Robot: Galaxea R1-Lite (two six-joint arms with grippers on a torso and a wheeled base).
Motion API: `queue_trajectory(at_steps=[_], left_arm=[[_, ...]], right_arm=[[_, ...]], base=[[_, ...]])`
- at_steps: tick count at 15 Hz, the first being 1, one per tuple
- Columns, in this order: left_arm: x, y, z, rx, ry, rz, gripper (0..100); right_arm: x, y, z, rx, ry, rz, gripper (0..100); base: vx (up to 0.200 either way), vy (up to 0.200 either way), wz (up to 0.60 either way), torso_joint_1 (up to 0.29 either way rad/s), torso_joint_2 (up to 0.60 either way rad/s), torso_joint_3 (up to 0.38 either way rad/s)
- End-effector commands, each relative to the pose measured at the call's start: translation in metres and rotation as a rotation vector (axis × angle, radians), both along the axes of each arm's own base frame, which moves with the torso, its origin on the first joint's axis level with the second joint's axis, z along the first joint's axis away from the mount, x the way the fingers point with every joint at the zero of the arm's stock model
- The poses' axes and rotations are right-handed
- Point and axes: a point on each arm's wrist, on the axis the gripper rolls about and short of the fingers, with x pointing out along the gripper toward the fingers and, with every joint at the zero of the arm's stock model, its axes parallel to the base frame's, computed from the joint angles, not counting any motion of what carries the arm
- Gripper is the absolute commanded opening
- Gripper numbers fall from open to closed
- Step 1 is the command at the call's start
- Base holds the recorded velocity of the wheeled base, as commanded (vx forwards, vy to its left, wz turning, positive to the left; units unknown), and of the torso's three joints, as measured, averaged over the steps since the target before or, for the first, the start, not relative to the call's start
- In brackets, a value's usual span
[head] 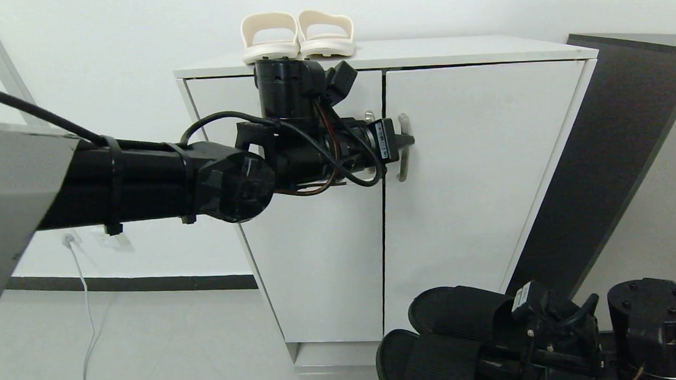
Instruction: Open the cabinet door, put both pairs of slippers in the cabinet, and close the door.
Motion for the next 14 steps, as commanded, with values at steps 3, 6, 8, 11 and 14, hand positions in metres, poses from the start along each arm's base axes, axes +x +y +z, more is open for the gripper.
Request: queue_trajectory(at_steps=[3, 6, 8, 11, 14], left_arm=[[-0.031, 0.022, 0.015, -0.001, -0.008, -0.005, 0], [-0.052, 0.037, 0.018, -0.009, -0.022, -0.005, 0], [-0.053, 0.045, 0.014, -0.023, -0.040, 0.013, 0], [-0.035, 0.048, 0.007, -0.021, -0.030, 0.020, 0], [-0.015, 0.044, 0.004, -0.025, -0.035, 0.041, 0]], right_arm=[[-0.001, -0.001, 0.001, 0.003, -0.004, 0.002, 0], [-0.001, 0.000, 0.001, 0.002, -0.005, 0.004, 0], [-0.001, 0.000, 0.000, 0.000, -0.003, 0.005, 0], [-0.002, 0.000, 0.000, -0.014, -0.017, 0.016, 0], [-0.002, -0.001, -0.001, -0.018, -0.012, 0.016, 0]], base=[[0.000, 0.000, 0.00, 0.000, 0.00, 0.000], [0.000, 0.000, 0.00, 0.000, 0.00, 0.000], [0.000, 0.000, 0.00, 0.000, 0.00, 0.000], [0.000, 0.000, 0.00, 0.000, 0.00, 0.000], [0.000, 0.000, 0.00, 0.000, 0.00, 0.000]])
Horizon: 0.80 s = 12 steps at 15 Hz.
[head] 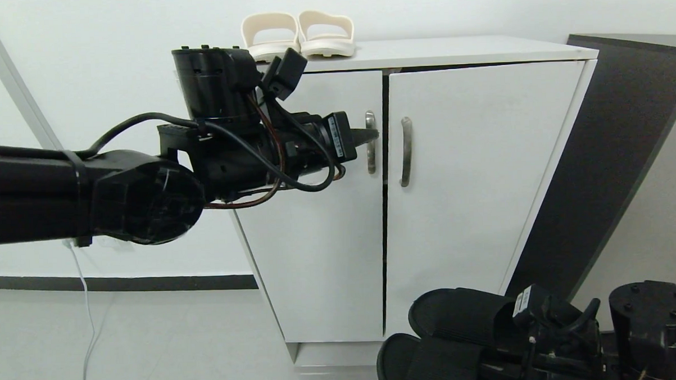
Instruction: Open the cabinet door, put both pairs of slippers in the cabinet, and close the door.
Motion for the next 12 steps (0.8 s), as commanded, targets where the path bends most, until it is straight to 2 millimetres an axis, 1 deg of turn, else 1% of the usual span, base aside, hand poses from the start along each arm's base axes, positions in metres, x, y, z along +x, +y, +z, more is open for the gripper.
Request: queue_trajectory(at_steps=[1, 6, 12], left_arm=[[0.017, -0.004, -0.006, 0.002, 0.007, 0.014, 0], [0.034, -0.010, -0.001, -0.034, 0.003, 0.031, 0], [0.064, -0.028, -0.008, -0.050, -0.022, 0.032, 0]], right_arm=[[0.000, 0.000, -0.001, -0.002, 0.002, 0.001, 0], [0.000, 0.000, -0.001, -0.001, 0.002, 0.007, 0], [-0.003, 0.001, -0.002, -0.004, 0.006, 0.018, 0]], base=[[0.000, 0.000, 0.00, 0.000, 0.00, 0.000], [0.000, 0.000, 0.00, 0.000, 0.00, 0.000], [0.000, 0.000, 0.00, 0.000, 0.00, 0.000]])
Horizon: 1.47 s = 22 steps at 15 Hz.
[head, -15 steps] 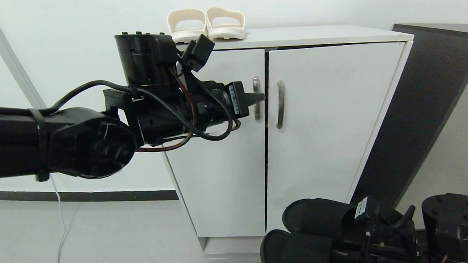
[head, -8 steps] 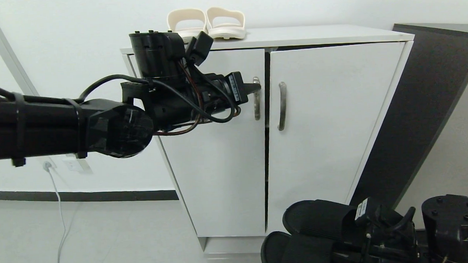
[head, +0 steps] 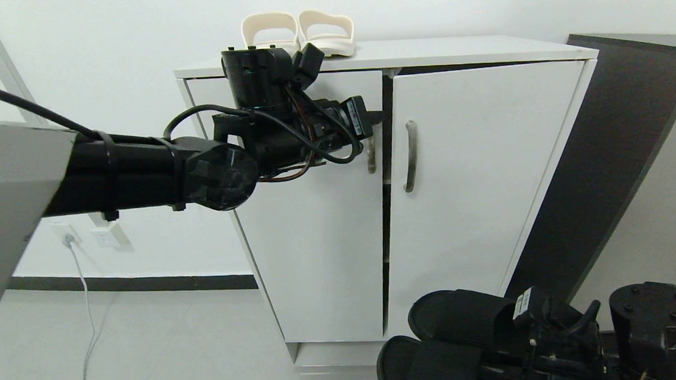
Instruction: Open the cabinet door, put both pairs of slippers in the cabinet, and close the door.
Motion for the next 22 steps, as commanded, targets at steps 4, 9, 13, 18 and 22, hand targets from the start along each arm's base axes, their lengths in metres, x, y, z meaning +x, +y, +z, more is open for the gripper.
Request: queue_trajectory(at_steps=[4, 9, 13, 18, 22], left_arm=[[0.016, -0.011, -0.018, 0.016, 0.028, -0.010, 0], [0.016, -0.011, -0.016, 0.001, 0.031, -0.008, 0], [0.000, -0.029, -0.023, 0.017, 0.034, -0.052, 0], [-0.054, -0.064, -0.013, -0.031, -0.031, -0.195, 0], [-0.024, -0.003, -0.004, -0.051, -0.019, -0.021, 0]], right_arm=[[-0.002, 0.001, -0.001, -0.004, 0.004, 0.011, 0], [-0.004, 0.001, -0.002, -0.007, 0.008, 0.017, 0], [-0.006, 0.002, -0.002, -0.008, 0.009, 0.029, 0], [-0.009, 0.003, -0.003, -0.009, 0.010, 0.040, 0], [-0.010, 0.002, -0.003, -0.009, 0.010, 0.040, 0]], base=[[0.000, 0.000, 0.00, 0.000, 0.00, 0.000], [-0.080, 0.000, 0.00, 0.001, 0.00, 0.001], [-0.200, 0.000, 0.00, 0.002, 0.00, -0.001], [-0.160, 0.000, 0.00, 0.003, 0.00, 0.000], [0.000, 0.000, 0.00, 0.000, 0.00, 0.000]])
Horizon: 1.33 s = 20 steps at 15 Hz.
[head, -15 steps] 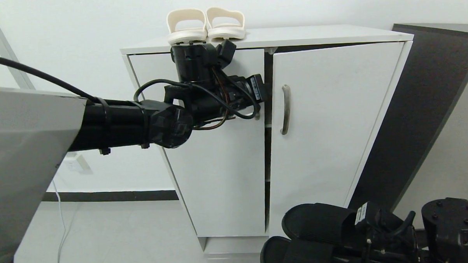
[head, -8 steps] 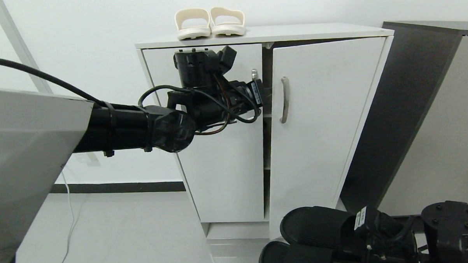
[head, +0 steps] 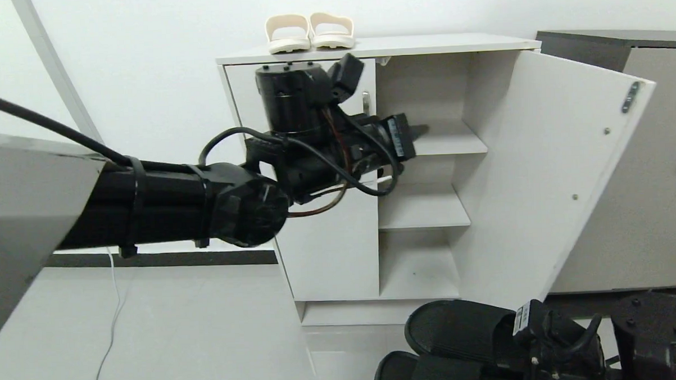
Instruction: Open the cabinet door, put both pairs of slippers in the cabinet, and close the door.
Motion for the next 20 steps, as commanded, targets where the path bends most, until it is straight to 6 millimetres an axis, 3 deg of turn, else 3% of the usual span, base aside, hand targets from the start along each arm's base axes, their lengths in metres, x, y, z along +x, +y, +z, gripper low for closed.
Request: queue_trajectory(at_steps=[1, 3, 5, 6, 7, 8, 11, 13, 16, 20], left_arm=[[0.001, 0.053, 0.018, -0.029, -0.004, 0.112, 0], [-0.033, 0.098, 0.030, -0.029, -0.009, 0.183, 0], [-0.093, 0.136, 0.026, -0.016, 0.006, 0.217, 0], [-0.116, 0.149, 0.018, -0.007, 0.018, 0.227, 0], [-0.126, 0.155, 0.015, -0.006, 0.021, 0.234, 0], [-0.158, 0.173, 0.004, -0.004, 0.024, 0.273, 0], [-0.215, 0.196, -0.012, 0.005, 0.050, 0.334, 0], [-0.245, 0.209, -0.021, 0.029, 0.064, 0.403, 0], [-0.279, 0.228, -0.051, 0.136, 0.076, 0.609, 0], [-0.304, 0.243, -0.090, 0.159, 0.071, 0.865, 0]], right_arm=[[0.001, -0.001, 0.000, 0.001, -0.001, -0.004, 0], [0.005, -0.002, 0.001, 0.005, -0.001, -0.025, 0], [0.014, 0.001, 0.003, 0.015, -0.006, -0.048, 0], [0.018, 0.002, 0.004, 0.023, -0.005, -0.063, 0], [0.020, 0.002, 0.004, 0.027, 0.001, -0.072, 0], [0.028, 0.004, 0.005, 0.047, 0.015, -0.100, 0], [0.042, 0.007, 0.004, 0.075, 0.019, -0.141, 0], [0.046, 0.010, 0.001, 0.084, 0.008, -0.144, 0], [0.052, 0.013, -0.001, 0.090, -0.011, -0.168, 0], [0.060, 0.017, 0.000, 0.118, 0.005, -0.216, 0]], base=[[0.000, 0.000, 0.00, 0.000, 0.00, 0.000], [0.000, 0.000, 0.00, 0.000, 0.00, 0.000], [0.000, 0.000, 0.00, 0.000, 0.00, 0.000], [0.000, 0.000, 0.00, 0.000, 0.00, 0.000], [0.000, 0.000, 0.00, 0.000, 0.00, 0.000], [0.000, 0.000, 0.00, 0.000, 0.00, 0.000], [0.000, 0.000, 0.00, 0.000, 0.00, 0.000], [0.000, 0.000, 0.00, 0.000, 0.00, 0.000], [0.000, 0.000, 0.00, 0.000, 0.00, 0.000], [0.000, 0.000, 0.00, 0.000, 0.00, 0.000]])
